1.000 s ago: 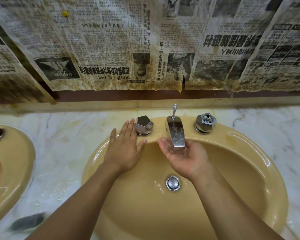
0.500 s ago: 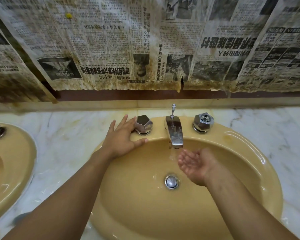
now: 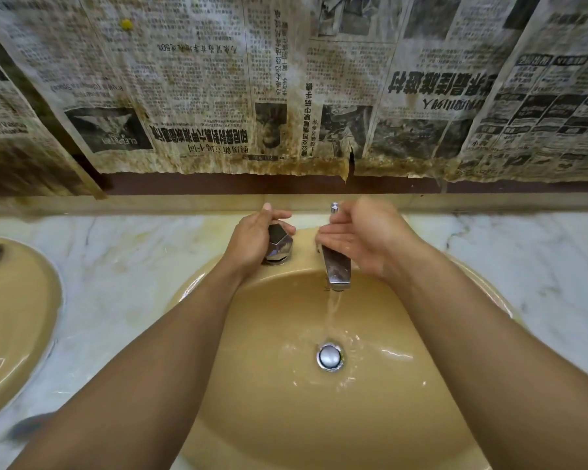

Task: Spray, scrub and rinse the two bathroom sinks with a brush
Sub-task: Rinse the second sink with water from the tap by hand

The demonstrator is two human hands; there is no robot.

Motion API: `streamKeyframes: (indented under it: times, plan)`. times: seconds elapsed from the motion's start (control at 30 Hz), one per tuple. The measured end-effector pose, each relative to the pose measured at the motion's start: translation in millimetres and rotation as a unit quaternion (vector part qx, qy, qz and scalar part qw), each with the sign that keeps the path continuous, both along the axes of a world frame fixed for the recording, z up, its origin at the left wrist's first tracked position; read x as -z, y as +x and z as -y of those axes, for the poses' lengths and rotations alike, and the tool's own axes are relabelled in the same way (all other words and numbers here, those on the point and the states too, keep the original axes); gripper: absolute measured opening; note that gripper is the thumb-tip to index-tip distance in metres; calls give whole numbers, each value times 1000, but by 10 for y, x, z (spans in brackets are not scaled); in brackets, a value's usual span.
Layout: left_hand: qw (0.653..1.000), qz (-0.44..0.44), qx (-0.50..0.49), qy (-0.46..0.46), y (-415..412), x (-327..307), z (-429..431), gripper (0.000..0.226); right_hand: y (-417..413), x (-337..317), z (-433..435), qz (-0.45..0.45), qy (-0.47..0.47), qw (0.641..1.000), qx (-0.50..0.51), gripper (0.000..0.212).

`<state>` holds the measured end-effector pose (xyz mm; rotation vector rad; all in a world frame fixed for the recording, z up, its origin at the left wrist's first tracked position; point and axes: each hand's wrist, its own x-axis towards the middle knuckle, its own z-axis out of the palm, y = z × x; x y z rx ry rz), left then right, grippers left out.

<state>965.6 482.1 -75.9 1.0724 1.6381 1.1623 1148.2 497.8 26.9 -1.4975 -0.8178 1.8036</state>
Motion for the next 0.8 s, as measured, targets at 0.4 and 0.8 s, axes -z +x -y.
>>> streamKeyframes:
  times: [0.4, 0.8]
  plan:
    - [981, -182, -30, 67, -126, 193, 597, 44, 169, 852, 645, -332, -267, 891, 159, 47]
    - [839, -526, 114, -79, -196, 347, 738, 92, 92, 892, 651, -404, -283, 853, 171, 50]
